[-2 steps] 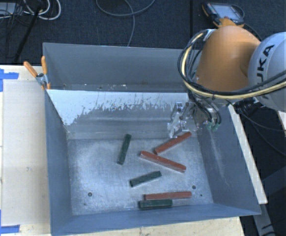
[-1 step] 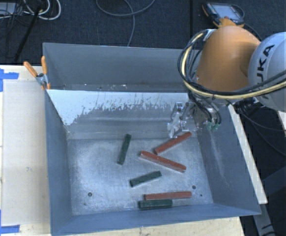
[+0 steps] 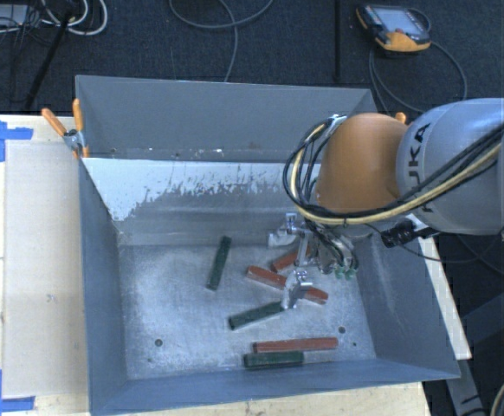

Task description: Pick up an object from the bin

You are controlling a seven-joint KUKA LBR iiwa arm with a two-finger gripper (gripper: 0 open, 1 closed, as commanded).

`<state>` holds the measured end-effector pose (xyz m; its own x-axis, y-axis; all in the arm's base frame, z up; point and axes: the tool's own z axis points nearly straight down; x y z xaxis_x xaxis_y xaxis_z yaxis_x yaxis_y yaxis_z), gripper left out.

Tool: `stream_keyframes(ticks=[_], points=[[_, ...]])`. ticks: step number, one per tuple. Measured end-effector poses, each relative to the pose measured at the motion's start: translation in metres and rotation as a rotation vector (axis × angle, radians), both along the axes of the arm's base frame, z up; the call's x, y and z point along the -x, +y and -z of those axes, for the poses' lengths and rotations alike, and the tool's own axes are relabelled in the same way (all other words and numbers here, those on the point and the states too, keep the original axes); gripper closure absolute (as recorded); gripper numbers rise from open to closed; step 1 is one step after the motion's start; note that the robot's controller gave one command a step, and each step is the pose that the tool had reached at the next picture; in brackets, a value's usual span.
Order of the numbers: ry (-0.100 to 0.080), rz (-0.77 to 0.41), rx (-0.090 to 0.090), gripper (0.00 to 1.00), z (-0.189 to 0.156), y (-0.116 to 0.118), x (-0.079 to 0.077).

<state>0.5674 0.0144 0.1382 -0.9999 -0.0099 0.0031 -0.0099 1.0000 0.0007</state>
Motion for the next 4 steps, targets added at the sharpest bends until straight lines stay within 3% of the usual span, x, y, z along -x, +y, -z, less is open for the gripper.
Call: stream_keyframes(ticks=[1,2,3,4], points=[[-0.002,0.0,0.0,0.0,-0.001,0.0,-0.001],[-0.04,-0.129,-0.001,1.0,0.056,0.002,0.011],[-0.018,-0.131,0.0,0.0,0.063,0.001,0.017],[-0.015,-0.13,0.0,1.0,0.062,0.001,0.018]])
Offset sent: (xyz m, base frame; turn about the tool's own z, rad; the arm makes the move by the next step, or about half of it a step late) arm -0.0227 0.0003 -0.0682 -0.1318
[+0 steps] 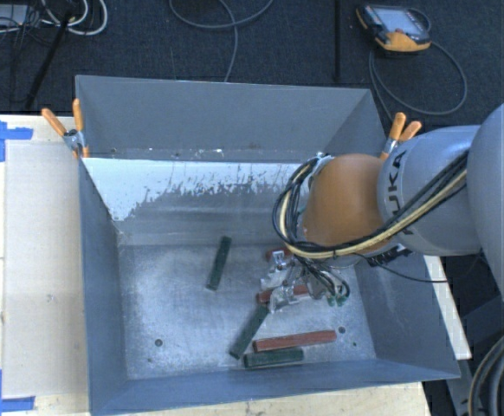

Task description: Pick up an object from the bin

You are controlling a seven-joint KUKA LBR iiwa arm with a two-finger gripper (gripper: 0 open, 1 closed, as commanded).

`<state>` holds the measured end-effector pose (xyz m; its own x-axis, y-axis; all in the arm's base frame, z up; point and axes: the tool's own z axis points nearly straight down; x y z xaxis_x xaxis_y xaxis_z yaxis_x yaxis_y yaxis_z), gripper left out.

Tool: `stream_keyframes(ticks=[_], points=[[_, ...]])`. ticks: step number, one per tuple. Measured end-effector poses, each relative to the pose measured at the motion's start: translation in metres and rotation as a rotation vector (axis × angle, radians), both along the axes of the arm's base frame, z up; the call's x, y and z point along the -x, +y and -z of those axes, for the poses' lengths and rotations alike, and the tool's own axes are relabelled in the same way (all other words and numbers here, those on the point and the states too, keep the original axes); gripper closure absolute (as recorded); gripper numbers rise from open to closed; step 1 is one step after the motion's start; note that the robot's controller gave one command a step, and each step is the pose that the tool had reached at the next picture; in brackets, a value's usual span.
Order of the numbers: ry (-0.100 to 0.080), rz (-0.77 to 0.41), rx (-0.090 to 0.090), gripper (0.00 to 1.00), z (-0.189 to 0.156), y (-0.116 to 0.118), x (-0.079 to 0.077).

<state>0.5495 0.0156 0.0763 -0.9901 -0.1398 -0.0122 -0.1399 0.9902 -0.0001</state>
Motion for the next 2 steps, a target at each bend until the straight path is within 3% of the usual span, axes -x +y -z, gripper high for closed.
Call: stream_keyframes(ticks=[1,2], points=[[0.0,0.0,0.0,1.0,0.0,0.0,0.0],[0.002,-0.054,0.002,1.0,-0.174,0.012,-0.005]])
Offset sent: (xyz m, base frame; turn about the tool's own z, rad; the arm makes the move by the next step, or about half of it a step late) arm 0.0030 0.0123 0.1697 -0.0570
